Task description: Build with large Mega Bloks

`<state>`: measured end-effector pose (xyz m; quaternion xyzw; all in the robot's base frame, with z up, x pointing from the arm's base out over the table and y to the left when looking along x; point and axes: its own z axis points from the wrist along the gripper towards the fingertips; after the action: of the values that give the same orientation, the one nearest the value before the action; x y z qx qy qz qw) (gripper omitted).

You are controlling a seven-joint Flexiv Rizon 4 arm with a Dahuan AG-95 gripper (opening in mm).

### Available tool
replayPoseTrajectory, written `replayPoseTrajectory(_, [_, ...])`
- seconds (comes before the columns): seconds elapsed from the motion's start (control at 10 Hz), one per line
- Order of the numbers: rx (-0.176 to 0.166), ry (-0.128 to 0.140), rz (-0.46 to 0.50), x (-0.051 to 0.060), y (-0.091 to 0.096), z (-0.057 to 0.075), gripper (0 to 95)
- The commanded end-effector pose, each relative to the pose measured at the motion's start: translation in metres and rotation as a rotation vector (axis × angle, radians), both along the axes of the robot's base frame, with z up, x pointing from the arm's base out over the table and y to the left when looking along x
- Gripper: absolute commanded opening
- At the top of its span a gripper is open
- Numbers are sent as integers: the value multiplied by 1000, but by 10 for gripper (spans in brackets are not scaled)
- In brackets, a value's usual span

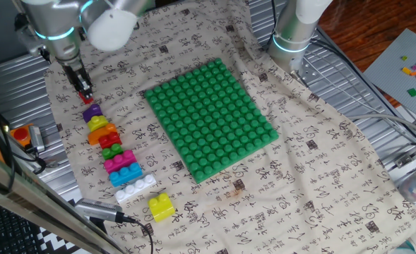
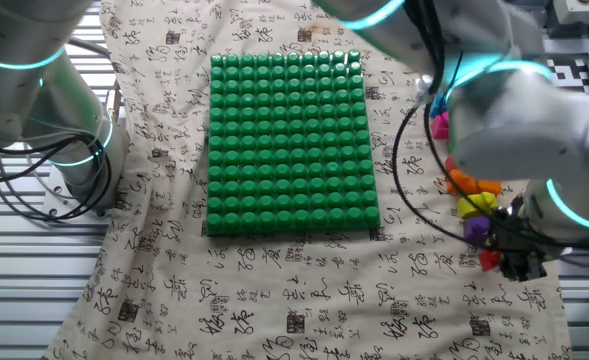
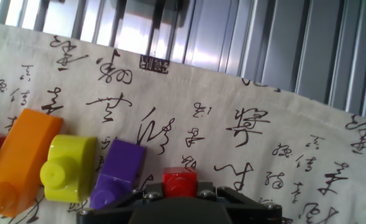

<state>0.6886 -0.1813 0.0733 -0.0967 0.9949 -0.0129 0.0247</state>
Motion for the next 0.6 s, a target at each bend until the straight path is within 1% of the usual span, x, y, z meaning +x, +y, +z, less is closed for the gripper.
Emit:
replayPoseTrajectory(0.1, [2, 7, -3, -14, 1, 20, 0])
replayPoseTrajectory(0.2, [2, 12, -7, -23, 4, 30, 0])
replayPoseTrajectory(0.4, [0, 16, -18, -37, 11, 41, 0])
replayPoseTrajectory(0.5, [0, 18, -27, -45, 16, 45, 0])
replayPoseTrajectory(0.6, [0, 18, -35, -51, 20, 46, 0])
